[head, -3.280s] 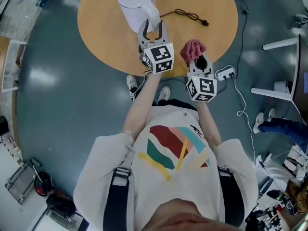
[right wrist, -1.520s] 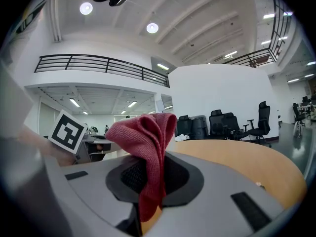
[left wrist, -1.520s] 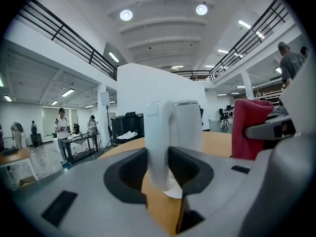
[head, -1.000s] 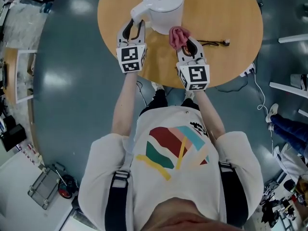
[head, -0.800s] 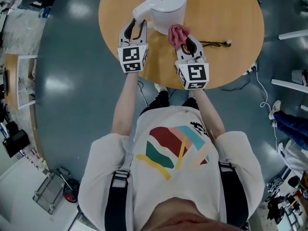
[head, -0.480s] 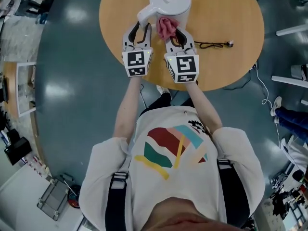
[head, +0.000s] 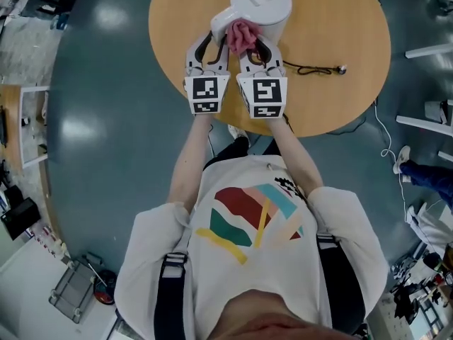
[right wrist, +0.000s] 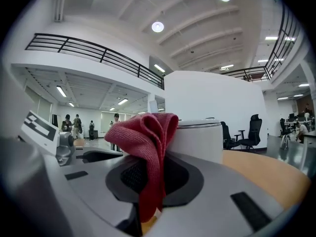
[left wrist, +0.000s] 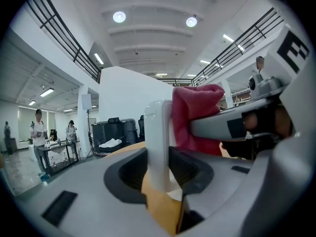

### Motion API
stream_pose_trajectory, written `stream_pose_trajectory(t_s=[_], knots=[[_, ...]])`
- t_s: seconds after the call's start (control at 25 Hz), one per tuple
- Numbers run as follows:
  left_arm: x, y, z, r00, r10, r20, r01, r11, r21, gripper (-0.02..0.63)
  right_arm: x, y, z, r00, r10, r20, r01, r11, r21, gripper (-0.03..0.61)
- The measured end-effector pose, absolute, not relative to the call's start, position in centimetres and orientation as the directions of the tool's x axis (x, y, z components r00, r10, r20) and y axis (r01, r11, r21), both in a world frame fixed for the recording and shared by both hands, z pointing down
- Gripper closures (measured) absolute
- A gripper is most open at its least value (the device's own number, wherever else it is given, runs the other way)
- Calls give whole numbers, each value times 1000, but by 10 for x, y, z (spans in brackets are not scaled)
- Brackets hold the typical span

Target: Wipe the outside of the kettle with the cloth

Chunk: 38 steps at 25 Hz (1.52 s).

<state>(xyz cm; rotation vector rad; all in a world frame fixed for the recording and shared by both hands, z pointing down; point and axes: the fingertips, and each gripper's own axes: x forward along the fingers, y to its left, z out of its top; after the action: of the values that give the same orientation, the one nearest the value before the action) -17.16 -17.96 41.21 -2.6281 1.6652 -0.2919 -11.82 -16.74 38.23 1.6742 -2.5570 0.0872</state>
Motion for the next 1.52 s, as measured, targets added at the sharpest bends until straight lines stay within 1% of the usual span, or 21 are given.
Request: stream_pose_trajectory(t_s=[0.16,0.28,0.52,0.64,0.84,0.96,1.08,1.28,1.4,1.52], knots=[[-172,-178,409,420,-897,136,-893,-436,-115,439,-108,-161,378,-438,-893,99,-898,440,-3,531],[-175,-180,410,416,-900,129,-894,-431,-123,439,-92,-157,379,-486,-868,101,-870,492,38,531],[-168,-195,413,374,-915,149,-907,-395,-145,439,-27,-171,381,-486,-866,121,-868,494,51,531],[-166,-200,416,379,-913,152,-905,-400,-147,439,-6,-189,388,-511,-849,135,-850,522,68,531],[-166,-205,423,393,-903,175,-893,-420,-161,439,-2,-209,397,-602,-790,117,-789,611,66,531],[-164,-222,420,402,-899,173,-890,-429,-158,439,4,-235,397,-634,-767,102,-765,641,59,531],[-165,-244,421,413,-892,182,-883,-441,-159,439,11,-274,403,-644,-758,103,-755,651,79,531],[-173,-226,430,456,-868,194,-858,-487,-164,439,10,-298,420,-653,-751,100,-742,661,111,531],[-165,-249,426,481,-853,202,-842,-514,-164,439,12,-340,427,-671,-735,97,-726,678,118,531],[-166,-224,426,496,-846,198,-834,-527,-163,439,3,-329,440,-682,-725,100,-716,689,115,531]])
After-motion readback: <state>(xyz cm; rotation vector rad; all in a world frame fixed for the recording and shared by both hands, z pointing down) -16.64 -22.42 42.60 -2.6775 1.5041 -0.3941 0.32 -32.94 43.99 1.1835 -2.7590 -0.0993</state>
